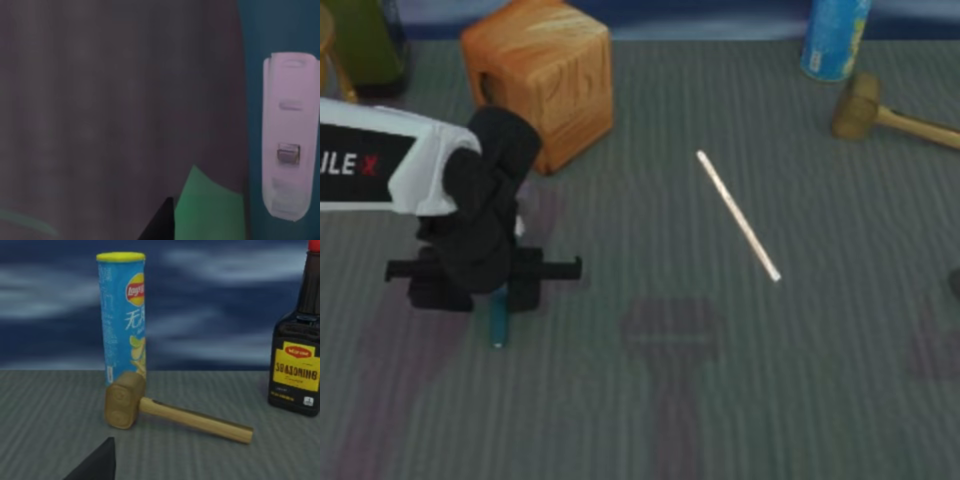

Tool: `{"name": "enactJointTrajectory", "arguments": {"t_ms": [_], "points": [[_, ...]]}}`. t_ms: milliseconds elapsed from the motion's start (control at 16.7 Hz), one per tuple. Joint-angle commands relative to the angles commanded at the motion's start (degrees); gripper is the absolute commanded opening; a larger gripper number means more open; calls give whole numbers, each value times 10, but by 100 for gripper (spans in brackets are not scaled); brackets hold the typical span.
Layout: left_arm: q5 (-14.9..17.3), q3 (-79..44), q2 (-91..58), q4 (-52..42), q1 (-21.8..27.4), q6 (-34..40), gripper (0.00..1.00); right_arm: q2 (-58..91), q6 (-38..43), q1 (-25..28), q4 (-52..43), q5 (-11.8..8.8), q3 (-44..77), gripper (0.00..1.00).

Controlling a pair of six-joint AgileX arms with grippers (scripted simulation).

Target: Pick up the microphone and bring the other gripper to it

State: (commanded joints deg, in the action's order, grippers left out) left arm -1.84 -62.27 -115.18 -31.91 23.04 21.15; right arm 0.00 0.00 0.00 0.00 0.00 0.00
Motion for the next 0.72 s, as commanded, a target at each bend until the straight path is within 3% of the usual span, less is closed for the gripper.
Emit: {"name": "enactJointTrajectory", "arguments": {"t_ms": [360, 720], "points": [[-4, -10, 43, -3, 2, -14, 0, 0, 0, 0, 0, 0, 0, 100], [63, 32, 82, 181, -2, -63, 0, 0, 0, 0, 0, 0, 0, 100]]}}
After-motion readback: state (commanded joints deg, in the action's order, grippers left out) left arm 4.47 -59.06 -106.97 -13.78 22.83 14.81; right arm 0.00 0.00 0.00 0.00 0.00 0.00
